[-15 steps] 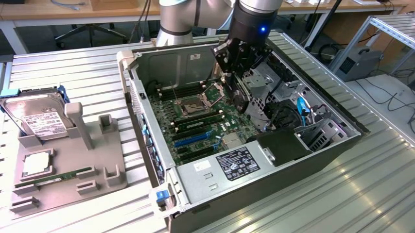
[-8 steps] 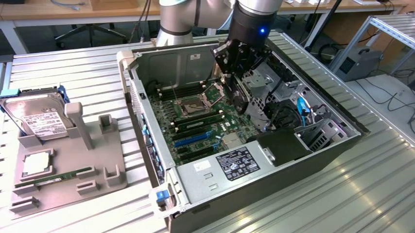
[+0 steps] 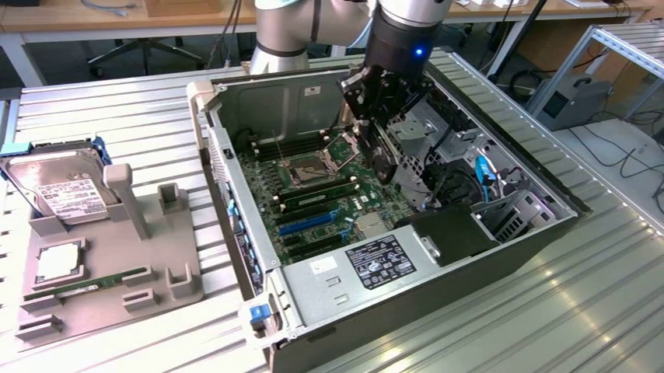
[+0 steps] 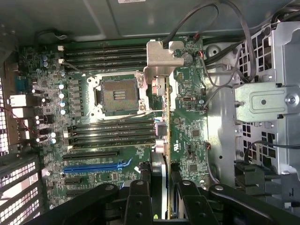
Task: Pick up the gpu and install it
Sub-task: 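Pick up the gpu and move the gpu toward the slot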
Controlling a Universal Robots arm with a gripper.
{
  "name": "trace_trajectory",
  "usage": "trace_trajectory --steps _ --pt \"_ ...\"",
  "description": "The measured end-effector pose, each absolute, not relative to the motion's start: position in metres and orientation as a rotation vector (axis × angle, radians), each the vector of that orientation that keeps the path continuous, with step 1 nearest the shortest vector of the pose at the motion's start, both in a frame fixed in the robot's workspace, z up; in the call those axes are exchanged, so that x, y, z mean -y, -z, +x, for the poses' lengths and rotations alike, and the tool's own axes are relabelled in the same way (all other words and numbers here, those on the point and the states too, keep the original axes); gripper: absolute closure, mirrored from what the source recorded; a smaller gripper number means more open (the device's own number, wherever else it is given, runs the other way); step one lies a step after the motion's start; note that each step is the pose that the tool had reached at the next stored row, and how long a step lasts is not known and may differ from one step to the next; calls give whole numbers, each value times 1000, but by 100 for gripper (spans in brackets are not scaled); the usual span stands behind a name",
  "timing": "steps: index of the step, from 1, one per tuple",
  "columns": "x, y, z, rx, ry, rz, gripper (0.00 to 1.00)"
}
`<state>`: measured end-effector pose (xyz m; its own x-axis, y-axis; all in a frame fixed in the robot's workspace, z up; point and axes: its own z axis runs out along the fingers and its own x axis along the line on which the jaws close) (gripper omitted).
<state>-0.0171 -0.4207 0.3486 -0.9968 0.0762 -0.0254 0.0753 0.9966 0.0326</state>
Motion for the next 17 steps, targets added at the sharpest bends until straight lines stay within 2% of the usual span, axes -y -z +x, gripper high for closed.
trace_trajectory --steps 17 --pt "421 -343 -17 -3112 -49 118 73"
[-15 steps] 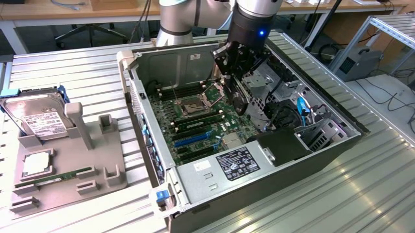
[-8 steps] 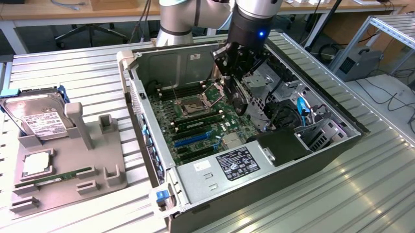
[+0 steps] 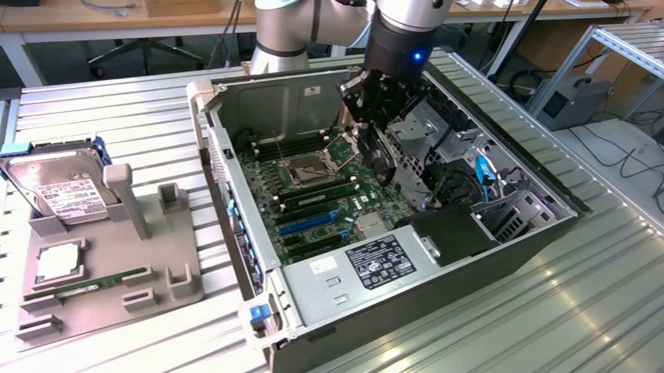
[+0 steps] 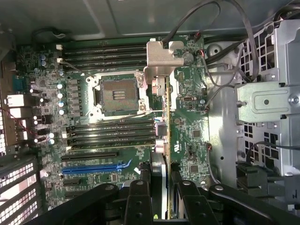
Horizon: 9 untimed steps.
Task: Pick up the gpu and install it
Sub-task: 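Pick up the gpu and move the gpu toward the slot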
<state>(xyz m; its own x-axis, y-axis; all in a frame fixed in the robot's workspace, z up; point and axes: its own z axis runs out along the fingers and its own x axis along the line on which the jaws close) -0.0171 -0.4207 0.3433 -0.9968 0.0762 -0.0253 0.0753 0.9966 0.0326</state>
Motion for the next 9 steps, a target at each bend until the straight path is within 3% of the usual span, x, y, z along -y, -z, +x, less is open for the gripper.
trace_trajectory --steps 9 --pt "421 -341 -17 -3112 -49 118 73"
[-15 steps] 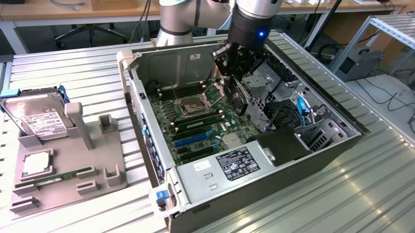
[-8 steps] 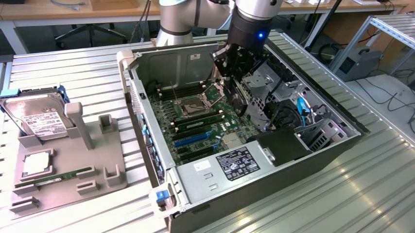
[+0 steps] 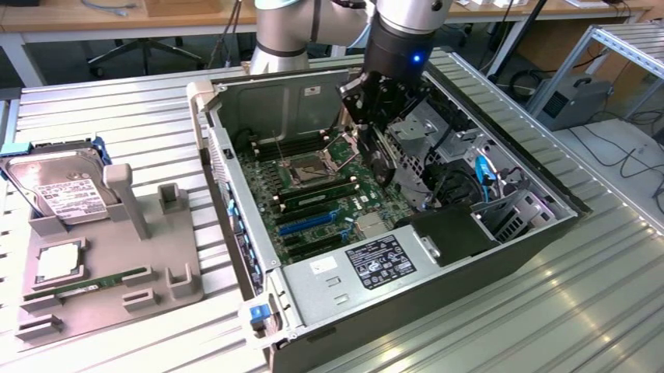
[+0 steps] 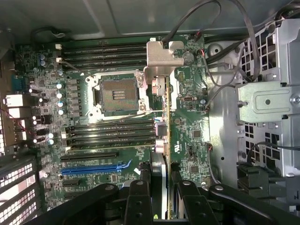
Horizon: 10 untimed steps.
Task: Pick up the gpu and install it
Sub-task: 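Pick up the gpu and move the gpu toward the slot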
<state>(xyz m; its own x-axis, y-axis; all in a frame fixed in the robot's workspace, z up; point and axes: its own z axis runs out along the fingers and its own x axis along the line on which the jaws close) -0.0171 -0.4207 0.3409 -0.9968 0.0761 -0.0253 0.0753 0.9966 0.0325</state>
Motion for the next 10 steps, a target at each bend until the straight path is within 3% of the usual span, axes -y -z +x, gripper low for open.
trace_trajectory --steps 10 --pt "421 -338 -17 -3112 -49 118 73"
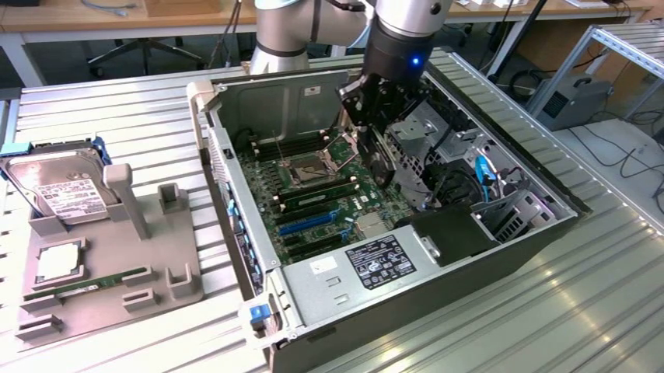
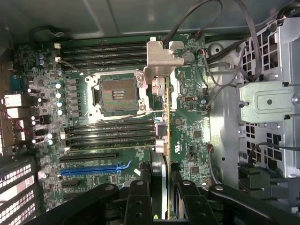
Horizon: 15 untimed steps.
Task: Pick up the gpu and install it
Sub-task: 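Pick up the gpu and move the gpu toward the slot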
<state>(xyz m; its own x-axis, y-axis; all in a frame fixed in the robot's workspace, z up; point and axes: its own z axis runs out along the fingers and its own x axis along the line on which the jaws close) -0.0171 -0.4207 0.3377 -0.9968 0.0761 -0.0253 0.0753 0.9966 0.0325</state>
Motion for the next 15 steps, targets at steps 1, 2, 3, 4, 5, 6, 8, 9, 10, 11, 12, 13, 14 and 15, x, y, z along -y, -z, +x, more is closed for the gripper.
trace_trajectory --steps 1,2,3,4,5,6,8,9,10,11,12,13,14,15 --pt "421 -337 -17 -3112 -49 118 73" --pt "421 -337 -17 -3112 -49 118 73" --pt "421 -337 -17 -3112 -49 118 73" --pt "421 -337 -17 -3112 -49 118 73" --pt "421 -336 -17 -3112 -49 118 73" --pt "421 -336 -17 -3112 -49 118 73" --pt "421 -336 -17 -3112 -49 118 73" --pt "421 -335 -17 -3112 -49 118 73" --pt "421 -335 -17 -3112 -49 118 73" --pt "421 -335 -17 -3112 -49 118 73" --pt "421 -335 -17 -3112 -49 118 73" --pt "421 -334 -17 -3112 -49 118 73" --pt "421 -334 -17 -3112 -49 118 73" --pt "421 -334 -17 -3112 -49 118 73"
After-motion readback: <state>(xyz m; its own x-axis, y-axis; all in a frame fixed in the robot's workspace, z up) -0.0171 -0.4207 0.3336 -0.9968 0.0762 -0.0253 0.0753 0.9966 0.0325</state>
